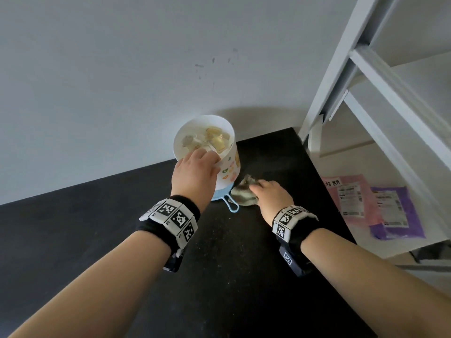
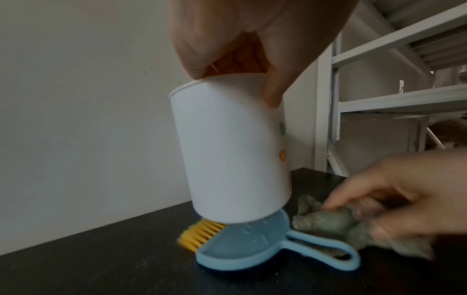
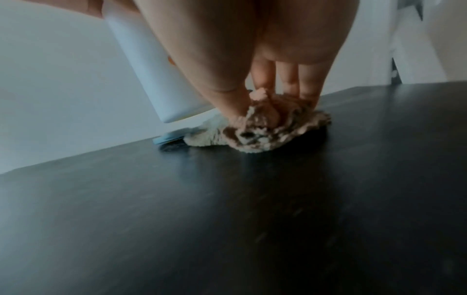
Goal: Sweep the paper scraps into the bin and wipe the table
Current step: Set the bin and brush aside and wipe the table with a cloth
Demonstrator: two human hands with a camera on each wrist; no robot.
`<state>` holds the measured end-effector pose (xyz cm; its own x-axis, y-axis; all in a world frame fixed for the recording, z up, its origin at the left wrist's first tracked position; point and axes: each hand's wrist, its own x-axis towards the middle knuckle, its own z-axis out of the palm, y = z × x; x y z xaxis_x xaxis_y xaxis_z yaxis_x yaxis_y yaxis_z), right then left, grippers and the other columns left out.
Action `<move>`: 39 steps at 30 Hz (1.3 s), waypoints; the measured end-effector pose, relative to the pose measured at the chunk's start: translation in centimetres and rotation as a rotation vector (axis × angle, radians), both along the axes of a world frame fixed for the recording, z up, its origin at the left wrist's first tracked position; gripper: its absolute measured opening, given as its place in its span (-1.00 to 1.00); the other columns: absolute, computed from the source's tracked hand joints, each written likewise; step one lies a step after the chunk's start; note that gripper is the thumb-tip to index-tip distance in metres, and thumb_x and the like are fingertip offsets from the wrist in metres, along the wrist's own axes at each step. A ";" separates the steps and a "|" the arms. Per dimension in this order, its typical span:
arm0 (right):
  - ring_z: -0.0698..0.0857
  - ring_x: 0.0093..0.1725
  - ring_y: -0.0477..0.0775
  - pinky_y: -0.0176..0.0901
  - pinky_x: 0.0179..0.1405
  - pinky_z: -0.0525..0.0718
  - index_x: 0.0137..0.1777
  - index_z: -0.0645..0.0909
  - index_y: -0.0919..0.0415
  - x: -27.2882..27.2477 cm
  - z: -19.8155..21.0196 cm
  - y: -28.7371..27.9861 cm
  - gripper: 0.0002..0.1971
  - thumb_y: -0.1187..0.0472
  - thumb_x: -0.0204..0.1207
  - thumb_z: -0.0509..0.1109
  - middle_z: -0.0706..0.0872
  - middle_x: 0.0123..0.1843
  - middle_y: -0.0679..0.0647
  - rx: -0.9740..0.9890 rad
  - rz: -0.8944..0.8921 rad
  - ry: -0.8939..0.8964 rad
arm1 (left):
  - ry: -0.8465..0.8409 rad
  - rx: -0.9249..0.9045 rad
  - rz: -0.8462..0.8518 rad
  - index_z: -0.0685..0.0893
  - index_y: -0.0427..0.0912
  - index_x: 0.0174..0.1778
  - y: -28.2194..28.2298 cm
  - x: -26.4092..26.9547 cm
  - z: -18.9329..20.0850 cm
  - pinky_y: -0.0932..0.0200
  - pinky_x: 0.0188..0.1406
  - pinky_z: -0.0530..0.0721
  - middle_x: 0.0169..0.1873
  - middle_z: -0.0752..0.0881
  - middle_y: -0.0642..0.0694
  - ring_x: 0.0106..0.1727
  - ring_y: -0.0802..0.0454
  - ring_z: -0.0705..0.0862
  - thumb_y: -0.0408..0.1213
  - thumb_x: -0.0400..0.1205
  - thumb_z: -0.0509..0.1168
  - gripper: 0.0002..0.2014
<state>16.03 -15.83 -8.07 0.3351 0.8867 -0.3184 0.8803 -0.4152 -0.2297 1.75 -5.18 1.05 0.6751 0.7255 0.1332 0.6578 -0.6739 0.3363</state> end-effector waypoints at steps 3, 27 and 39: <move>0.44 0.41 0.24 0.07 0.37 0.49 0.49 0.36 0.08 3.6 0.2 1.8 -0.57 0.28 0.62 0.15 0.43 0.50 0.12 -0.011 -0.058 -0.060 | 0.008 0.001 0.010 0.68 -0.24 -0.04 0.4 1.1 -0.4 0.08 -0.10 0.39 -0.13 0.64 -0.12 -0.04 -0.14 0.56 -0.34 0.60 0.30 -0.91; 0.30 0.50 0.23 0.06 0.29 0.50 0.49 0.33 0.19 12.2 -0.9 3.3 -0.51 0.15 0.58 0.29 0.38 0.53 0.12 -0.023 -0.288 -0.077 | 0.005 0.009 -0.069 0.65 -0.24 -0.17 -0.3 6.6 -2.3 0.04 -0.20 0.47 -0.25 0.61 -0.12 -0.21 -0.20 0.58 -0.39 0.55 0.37 -0.98; 0.39 0.35 0.16 -0.04 0.14 0.53 0.42 0.43 0.00 5.9 0.2 -4.1 -0.57 0.24 0.55 0.22 0.34 0.58 -0.08 -0.135 -0.044 -0.067 | 0.063 -0.011 -0.104 0.65 -0.20 -0.01 -2.4 6.0 -1.2 0.01 -0.01 0.45 -0.10 0.61 -0.10 -0.02 -0.14 0.56 -0.29 0.63 0.27 -0.90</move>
<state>21.92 -19.95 -7.87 0.3971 0.8212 -0.4097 0.8719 -0.4769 -0.1108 7.74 -7.54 -0.13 0.7534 0.6525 0.0807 0.6049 -0.7361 0.3038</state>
